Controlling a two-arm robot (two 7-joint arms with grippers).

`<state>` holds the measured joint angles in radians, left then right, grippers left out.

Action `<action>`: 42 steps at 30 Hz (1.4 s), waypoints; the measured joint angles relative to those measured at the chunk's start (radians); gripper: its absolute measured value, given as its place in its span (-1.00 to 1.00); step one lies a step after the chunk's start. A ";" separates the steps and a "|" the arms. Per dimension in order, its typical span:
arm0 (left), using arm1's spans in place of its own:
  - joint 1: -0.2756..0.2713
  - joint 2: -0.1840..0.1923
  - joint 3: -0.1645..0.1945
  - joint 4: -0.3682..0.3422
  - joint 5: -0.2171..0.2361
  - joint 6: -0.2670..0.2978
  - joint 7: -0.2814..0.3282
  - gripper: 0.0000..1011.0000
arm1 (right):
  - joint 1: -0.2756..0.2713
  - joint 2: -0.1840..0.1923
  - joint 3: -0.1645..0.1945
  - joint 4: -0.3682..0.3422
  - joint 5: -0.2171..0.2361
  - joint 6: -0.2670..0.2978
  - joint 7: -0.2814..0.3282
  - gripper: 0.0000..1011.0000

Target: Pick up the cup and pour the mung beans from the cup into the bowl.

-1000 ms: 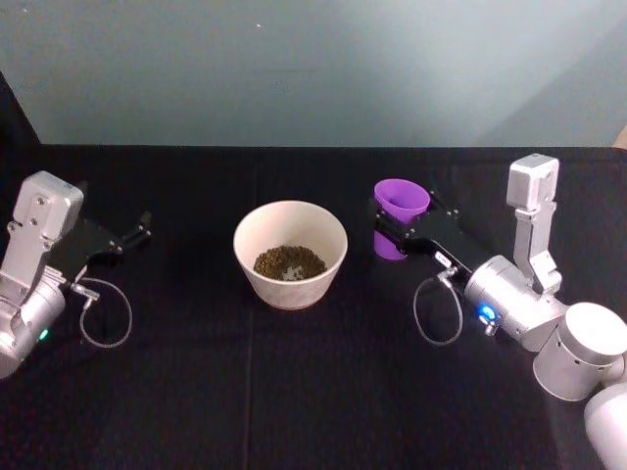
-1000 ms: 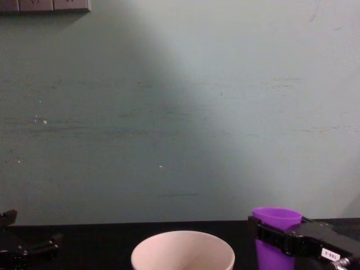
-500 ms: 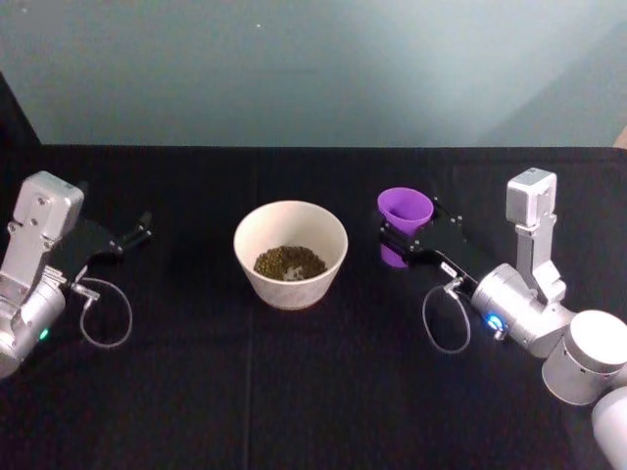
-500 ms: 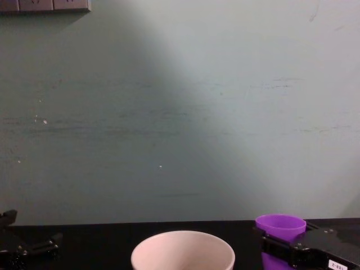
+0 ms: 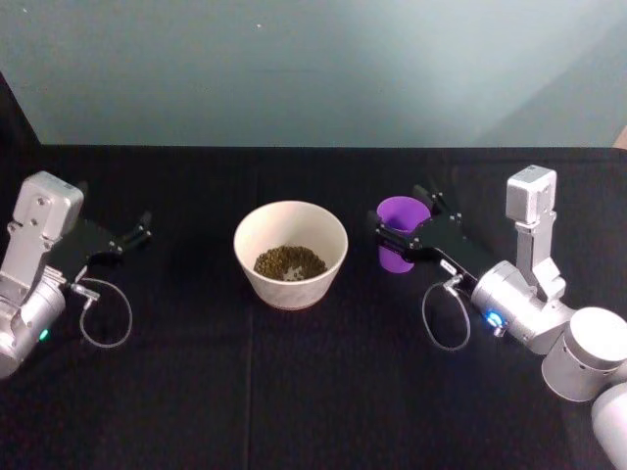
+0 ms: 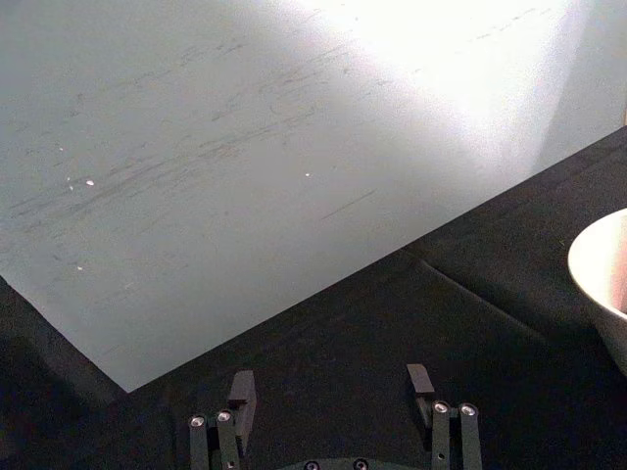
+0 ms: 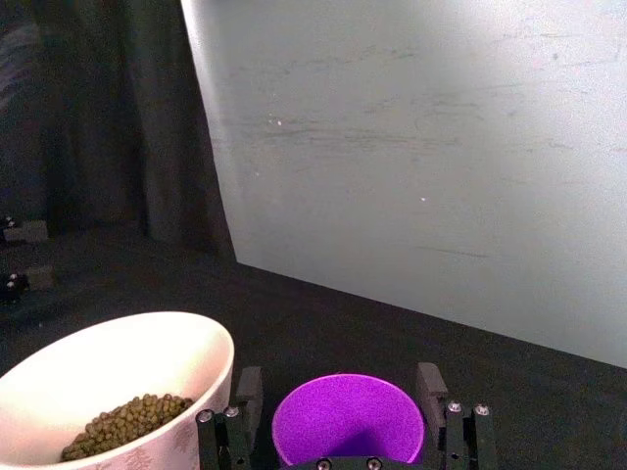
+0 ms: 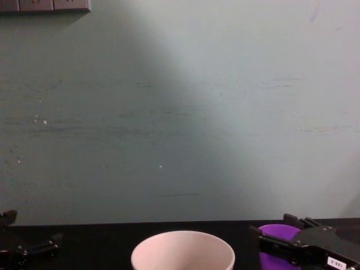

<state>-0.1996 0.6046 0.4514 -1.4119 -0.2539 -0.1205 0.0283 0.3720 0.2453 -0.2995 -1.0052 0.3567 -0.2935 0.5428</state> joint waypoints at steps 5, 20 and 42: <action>0.000 0.000 0.000 0.000 0.000 0.000 0.000 0.98 | -0.003 -0.002 0.003 -0.006 0.007 0.001 -0.001 0.98; 0.000 0.000 0.000 0.000 0.000 0.000 0.000 0.98 | -0.101 0.037 0.076 -0.263 0.055 0.124 -0.119 0.98; 0.000 0.000 0.000 0.000 0.000 0.000 0.000 0.98 | -0.109 0.091 0.136 -0.247 0.003 0.218 -0.203 0.98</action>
<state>-0.1995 0.6047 0.4514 -1.4120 -0.2539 -0.1205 0.0283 0.2626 0.3360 -0.1633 -1.2519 0.3601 -0.0753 0.3396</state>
